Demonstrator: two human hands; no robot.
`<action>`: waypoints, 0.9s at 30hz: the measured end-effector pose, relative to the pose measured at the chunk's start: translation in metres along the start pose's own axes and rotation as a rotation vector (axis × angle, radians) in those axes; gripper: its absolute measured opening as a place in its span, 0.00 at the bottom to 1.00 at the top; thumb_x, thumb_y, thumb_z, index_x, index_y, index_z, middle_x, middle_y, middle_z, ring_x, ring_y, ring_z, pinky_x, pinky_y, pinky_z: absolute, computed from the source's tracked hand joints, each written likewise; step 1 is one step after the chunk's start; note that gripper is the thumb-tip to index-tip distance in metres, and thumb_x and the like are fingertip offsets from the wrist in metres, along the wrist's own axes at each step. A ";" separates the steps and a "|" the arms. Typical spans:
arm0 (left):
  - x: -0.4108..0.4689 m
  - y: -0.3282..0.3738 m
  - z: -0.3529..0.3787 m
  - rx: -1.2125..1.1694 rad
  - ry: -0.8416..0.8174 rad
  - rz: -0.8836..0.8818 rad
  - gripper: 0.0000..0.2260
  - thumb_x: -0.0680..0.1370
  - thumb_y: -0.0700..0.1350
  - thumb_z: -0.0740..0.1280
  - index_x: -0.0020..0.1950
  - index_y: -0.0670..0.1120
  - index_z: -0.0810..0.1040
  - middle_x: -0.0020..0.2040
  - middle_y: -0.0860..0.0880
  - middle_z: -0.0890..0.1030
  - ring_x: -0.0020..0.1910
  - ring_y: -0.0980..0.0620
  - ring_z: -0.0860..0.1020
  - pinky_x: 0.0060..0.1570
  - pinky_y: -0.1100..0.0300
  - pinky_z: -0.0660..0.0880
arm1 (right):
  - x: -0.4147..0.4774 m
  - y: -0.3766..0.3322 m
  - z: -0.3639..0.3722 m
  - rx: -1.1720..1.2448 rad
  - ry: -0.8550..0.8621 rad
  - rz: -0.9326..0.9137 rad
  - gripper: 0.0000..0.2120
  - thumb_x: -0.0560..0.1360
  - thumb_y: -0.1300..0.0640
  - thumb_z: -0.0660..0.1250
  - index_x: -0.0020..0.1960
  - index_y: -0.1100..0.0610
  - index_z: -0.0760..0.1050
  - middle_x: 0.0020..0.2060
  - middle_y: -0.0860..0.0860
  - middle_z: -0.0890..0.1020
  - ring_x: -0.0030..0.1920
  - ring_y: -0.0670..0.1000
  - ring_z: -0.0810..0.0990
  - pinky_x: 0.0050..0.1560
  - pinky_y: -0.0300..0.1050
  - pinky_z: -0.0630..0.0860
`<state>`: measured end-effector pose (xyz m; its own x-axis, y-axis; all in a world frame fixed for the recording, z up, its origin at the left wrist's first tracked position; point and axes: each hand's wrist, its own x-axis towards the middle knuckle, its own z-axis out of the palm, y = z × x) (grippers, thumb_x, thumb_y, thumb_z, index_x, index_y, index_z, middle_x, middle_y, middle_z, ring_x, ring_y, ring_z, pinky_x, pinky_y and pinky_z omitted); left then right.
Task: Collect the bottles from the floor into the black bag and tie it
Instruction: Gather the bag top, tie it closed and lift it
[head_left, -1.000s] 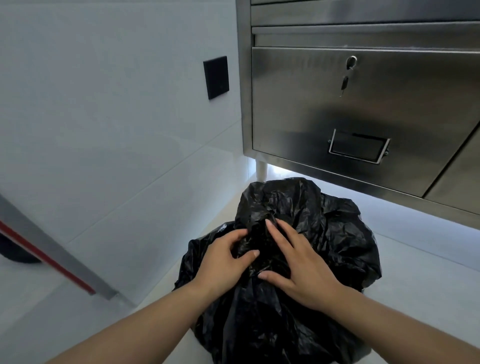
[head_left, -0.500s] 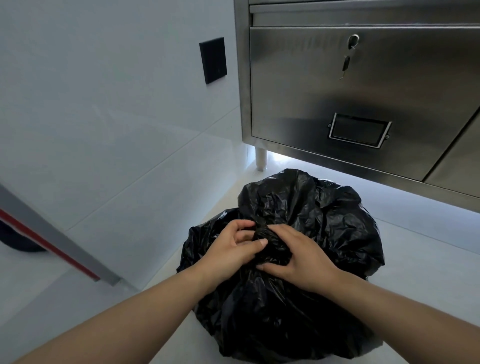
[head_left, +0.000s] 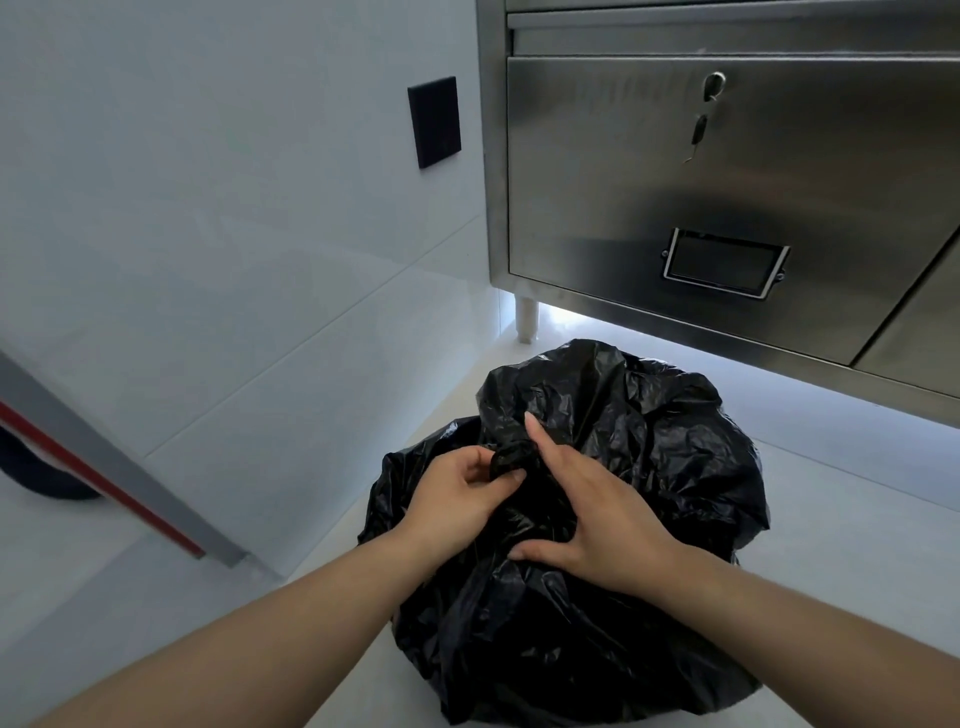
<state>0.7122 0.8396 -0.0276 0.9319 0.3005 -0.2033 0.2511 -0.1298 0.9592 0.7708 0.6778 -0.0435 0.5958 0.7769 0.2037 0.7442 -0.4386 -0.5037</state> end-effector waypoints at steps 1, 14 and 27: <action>0.000 0.000 0.000 0.033 0.002 0.014 0.05 0.73 0.44 0.71 0.47 0.44 0.82 0.42 0.48 0.85 0.39 0.54 0.82 0.41 0.63 0.75 | 0.000 0.000 -0.001 -0.009 0.009 -0.009 0.54 0.63 0.31 0.67 0.70 0.36 0.29 0.67 0.44 0.68 0.62 0.47 0.71 0.57 0.40 0.71; -0.009 0.006 -0.009 -0.070 -0.266 -0.118 0.17 0.73 0.32 0.67 0.59 0.47 0.79 0.55 0.47 0.83 0.55 0.53 0.81 0.56 0.59 0.77 | -0.003 0.007 0.007 -0.072 -0.036 0.039 0.39 0.65 0.37 0.68 0.69 0.31 0.49 0.53 0.45 0.69 0.57 0.51 0.74 0.54 0.42 0.71; -0.008 -0.021 -0.017 0.109 -0.133 -0.023 0.24 0.69 0.58 0.71 0.63 0.64 0.68 0.56 0.66 0.77 0.53 0.71 0.75 0.51 0.73 0.72 | 0.023 0.011 -0.006 0.176 0.119 0.153 0.34 0.64 0.44 0.71 0.67 0.37 0.61 0.53 0.45 0.74 0.54 0.42 0.71 0.51 0.19 0.60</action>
<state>0.6954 0.8561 -0.0426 0.9501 0.1781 -0.2559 0.2928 -0.2278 0.9286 0.7942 0.6886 -0.0394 0.7362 0.6447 0.2059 0.5849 -0.4531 -0.6727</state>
